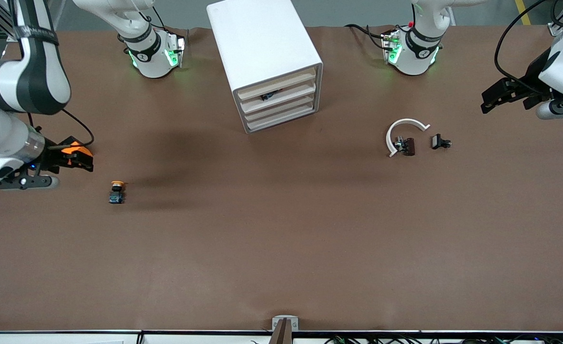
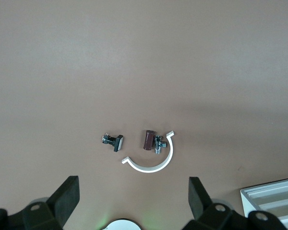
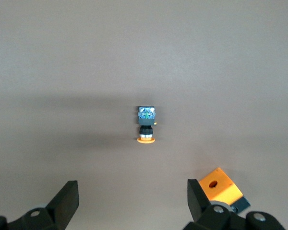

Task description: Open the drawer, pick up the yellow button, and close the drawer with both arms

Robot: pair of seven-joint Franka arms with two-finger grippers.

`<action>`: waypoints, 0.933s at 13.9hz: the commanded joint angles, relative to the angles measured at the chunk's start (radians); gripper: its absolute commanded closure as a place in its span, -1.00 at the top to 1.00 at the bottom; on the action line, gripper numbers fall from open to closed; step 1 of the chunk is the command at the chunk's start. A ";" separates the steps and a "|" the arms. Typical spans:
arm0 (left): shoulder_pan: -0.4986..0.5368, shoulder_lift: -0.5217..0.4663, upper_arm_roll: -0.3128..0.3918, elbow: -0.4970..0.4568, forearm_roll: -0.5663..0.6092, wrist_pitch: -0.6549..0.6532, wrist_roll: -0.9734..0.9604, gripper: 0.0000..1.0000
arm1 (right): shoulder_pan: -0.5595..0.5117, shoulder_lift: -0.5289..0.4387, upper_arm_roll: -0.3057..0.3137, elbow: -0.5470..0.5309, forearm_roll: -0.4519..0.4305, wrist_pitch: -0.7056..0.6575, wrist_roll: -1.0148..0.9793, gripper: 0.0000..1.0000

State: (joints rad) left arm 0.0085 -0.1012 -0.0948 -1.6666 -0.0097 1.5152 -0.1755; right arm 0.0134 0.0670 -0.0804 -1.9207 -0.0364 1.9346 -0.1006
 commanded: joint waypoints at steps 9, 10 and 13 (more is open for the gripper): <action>0.010 -0.012 -0.005 -0.009 0.004 0.002 0.019 1.00 | 0.019 -0.016 0.005 0.359 0.015 -0.347 0.068 1.00; 0.010 -0.009 -0.005 -0.005 0.002 0.002 0.019 1.00 | 0.020 -0.016 0.005 0.376 0.015 -0.345 0.071 1.00; 0.010 0.015 -0.005 0.027 0.004 0.002 0.019 1.00 | 0.016 -0.015 0.002 0.391 0.018 -0.345 0.070 1.00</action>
State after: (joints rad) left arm 0.0089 -0.1002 -0.0947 -1.6687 -0.0097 1.5181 -0.1755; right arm 0.0279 0.0356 -0.0751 -1.5670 -0.0320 1.6095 -0.0460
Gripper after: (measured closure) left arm 0.000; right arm 0.000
